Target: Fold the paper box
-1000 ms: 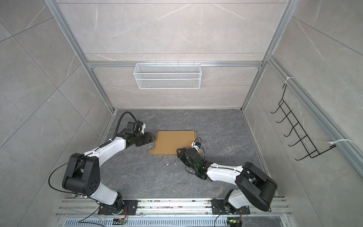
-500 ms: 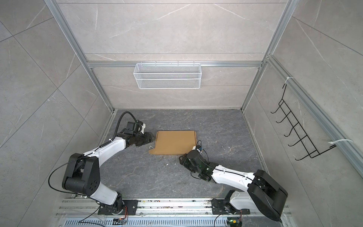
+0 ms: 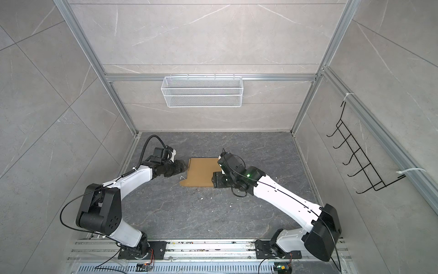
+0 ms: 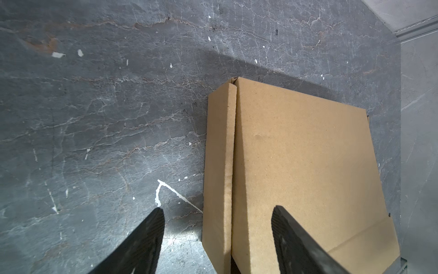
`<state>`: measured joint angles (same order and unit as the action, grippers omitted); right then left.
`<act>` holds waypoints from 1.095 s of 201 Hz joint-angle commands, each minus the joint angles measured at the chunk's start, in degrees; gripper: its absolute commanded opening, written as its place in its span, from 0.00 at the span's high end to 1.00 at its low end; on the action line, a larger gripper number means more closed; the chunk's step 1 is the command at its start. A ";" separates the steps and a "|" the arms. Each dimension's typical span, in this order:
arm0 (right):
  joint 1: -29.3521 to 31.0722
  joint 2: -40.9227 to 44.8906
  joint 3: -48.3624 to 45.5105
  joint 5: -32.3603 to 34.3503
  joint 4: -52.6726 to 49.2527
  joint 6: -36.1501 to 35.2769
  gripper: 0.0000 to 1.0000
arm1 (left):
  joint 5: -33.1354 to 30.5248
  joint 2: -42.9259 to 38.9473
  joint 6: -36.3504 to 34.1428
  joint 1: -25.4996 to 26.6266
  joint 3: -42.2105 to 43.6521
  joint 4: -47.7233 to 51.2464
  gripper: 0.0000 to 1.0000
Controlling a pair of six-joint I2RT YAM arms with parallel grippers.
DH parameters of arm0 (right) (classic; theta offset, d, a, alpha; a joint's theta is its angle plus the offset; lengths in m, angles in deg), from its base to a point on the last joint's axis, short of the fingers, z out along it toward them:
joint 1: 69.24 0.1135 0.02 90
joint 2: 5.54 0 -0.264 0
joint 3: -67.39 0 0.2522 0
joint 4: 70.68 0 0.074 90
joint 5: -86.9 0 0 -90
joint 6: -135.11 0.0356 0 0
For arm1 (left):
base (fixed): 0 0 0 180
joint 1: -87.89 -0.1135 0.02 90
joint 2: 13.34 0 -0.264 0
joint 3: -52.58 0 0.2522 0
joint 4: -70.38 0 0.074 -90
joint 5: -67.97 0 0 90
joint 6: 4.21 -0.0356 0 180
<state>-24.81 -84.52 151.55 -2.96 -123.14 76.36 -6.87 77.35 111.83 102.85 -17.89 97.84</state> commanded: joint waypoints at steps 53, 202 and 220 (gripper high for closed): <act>-15.53 -14.00 11.63 0.74 -12.49 -17.56 0.35 | -0.81 1.14 -2.61 0.03 -0.16 -1.26 0.22; -19.46 -25.21 1.43 -2.27 -1.26 -16.78 0.38 | -0.99 6.45 -0.72 2.35 3.77 -6.23 0.34; -19.68 -26.70 0.51 -2.99 -0.10 -16.44 0.39 | -1.06 7.13 -0.45 2.35 4.36 -6.63 0.36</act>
<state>-44.07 -108.67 153.93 -5.19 -125.26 59.86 -6.92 82.95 111.04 104.99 -14.89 92.05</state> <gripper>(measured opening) 0.612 0.649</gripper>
